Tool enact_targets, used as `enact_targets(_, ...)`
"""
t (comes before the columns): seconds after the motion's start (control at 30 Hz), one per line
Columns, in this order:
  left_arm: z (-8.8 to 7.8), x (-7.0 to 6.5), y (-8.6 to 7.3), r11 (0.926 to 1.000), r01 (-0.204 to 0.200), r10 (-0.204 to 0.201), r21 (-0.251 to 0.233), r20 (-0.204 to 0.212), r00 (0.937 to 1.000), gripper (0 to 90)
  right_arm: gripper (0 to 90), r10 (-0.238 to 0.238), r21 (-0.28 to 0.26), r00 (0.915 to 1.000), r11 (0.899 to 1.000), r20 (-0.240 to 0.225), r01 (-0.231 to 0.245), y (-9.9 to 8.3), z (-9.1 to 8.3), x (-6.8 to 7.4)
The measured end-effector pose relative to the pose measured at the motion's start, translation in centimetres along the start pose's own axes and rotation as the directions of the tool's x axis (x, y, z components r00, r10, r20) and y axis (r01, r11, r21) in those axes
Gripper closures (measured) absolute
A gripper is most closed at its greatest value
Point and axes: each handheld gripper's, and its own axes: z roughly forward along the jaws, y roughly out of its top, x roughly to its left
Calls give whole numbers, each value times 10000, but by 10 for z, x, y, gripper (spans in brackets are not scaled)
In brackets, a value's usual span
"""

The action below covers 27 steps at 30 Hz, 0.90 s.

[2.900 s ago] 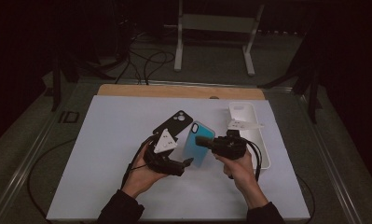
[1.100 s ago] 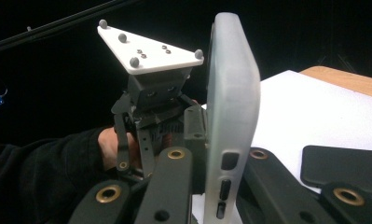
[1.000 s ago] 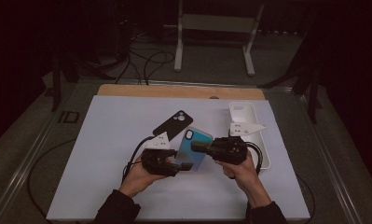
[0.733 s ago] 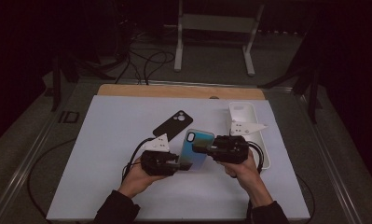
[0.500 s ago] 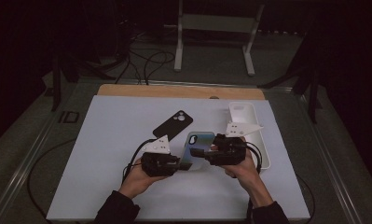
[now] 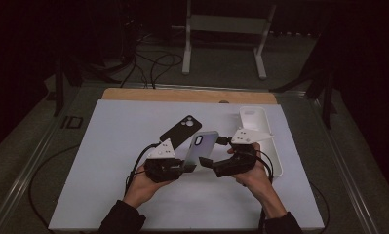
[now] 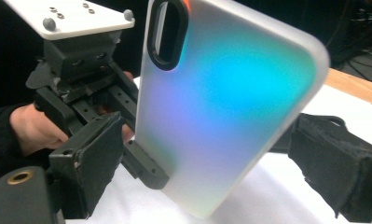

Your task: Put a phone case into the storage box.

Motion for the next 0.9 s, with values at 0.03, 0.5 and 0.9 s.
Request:
enact_targets(0.03, 0, 0, 0, 10000, 29, -29, 0, -99, 9999, 809, 97, 29, -12, 9999, 10000, 115, -28, 0, 0, 0)
enact_targets(0.5, 3, -6, 1, 10000, 66, -76, -74, -1446, 9895, 809, 91, 1275, -890, 9895, 9886, 683, -1213, 10, 4, -2)
enact_targets(0.9, 15, -13, -3, 9994, -103, 162, 337, -1792, 9837, 810, 144, 2198, -1141, 9691, 9716, 1115, -2073, 16, 13, 2)
